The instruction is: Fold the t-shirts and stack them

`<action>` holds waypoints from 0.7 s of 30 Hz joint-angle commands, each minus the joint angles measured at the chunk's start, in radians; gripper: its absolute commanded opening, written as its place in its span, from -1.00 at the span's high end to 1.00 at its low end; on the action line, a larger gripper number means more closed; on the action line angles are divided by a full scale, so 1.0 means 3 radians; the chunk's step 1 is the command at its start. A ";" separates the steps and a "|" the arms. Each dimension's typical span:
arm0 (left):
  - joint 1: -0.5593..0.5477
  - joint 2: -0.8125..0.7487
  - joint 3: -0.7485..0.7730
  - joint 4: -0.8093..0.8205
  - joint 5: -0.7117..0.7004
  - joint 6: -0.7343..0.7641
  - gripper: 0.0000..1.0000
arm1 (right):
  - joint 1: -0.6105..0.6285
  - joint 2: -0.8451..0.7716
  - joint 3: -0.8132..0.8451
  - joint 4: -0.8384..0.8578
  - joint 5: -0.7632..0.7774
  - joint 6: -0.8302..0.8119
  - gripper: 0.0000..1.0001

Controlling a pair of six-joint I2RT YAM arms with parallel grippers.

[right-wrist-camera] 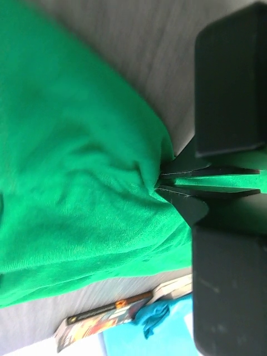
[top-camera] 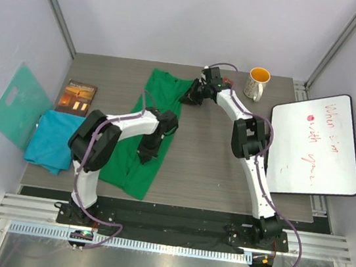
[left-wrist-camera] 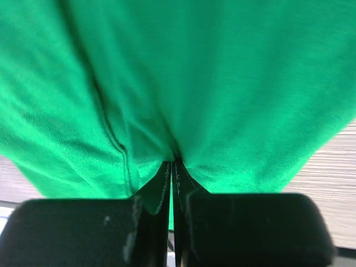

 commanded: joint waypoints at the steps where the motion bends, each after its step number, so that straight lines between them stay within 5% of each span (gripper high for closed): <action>1: -0.0155 0.0511 0.0446 0.0346 0.0475 -0.0142 1.00 | -0.0227 0.0333 0.0244 -0.0021 0.0175 0.0053 0.73; 7: -0.0165 0.0920 0.1157 0.0239 0.0645 -0.0137 0.99 | -0.0371 0.0257 0.0276 0.0101 0.0093 0.0038 0.74; 13: -0.0160 0.1104 0.1608 0.0101 0.0639 -0.0076 0.99 | -0.0392 0.0150 0.0230 0.0352 -0.0295 0.0084 0.40; 15: -0.0160 0.1033 0.1593 0.0147 0.0609 -0.0106 0.86 | -0.0387 0.0058 0.0169 0.0383 -0.0423 0.0079 0.33; 19: -0.0150 0.0671 0.1404 0.0249 0.0400 -0.0163 0.30 | -0.0366 -0.0346 -0.0383 0.0699 -0.0556 0.0038 0.24; 21: -0.0135 0.0573 0.1281 0.0295 0.0369 -0.0173 0.27 | -0.0351 -0.0520 -0.0516 0.0797 -0.0653 0.0058 0.21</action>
